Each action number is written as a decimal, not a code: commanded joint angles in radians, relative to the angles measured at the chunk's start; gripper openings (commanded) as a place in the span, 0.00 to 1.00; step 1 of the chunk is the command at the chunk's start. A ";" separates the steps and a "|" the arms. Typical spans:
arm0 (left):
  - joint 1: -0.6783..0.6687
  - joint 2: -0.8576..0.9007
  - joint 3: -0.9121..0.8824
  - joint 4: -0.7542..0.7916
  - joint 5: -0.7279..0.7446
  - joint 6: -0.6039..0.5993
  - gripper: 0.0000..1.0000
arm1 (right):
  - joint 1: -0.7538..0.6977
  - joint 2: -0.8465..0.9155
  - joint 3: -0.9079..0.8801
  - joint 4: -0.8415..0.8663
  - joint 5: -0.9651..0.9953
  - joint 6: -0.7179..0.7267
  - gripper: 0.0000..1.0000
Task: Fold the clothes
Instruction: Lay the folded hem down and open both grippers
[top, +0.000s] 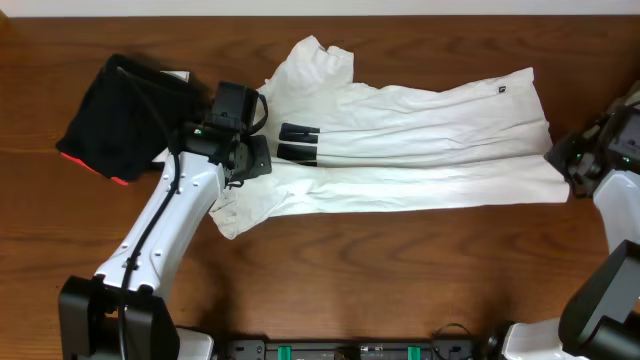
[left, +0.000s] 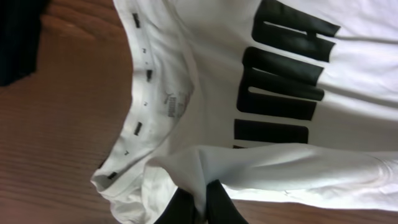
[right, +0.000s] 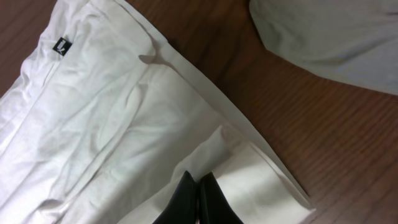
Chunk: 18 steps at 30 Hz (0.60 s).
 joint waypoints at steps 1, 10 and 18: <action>0.006 0.007 0.020 0.002 -0.050 0.017 0.06 | 0.015 0.010 0.016 0.005 0.029 -0.012 0.01; 0.006 0.008 0.019 0.002 -0.051 0.017 0.06 | 0.017 0.066 0.016 0.011 0.028 -0.012 0.06; 0.006 0.008 0.019 0.018 -0.051 0.017 0.15 | 0.029 0.146 0.016 0.113 -0.029 -0.062 0.33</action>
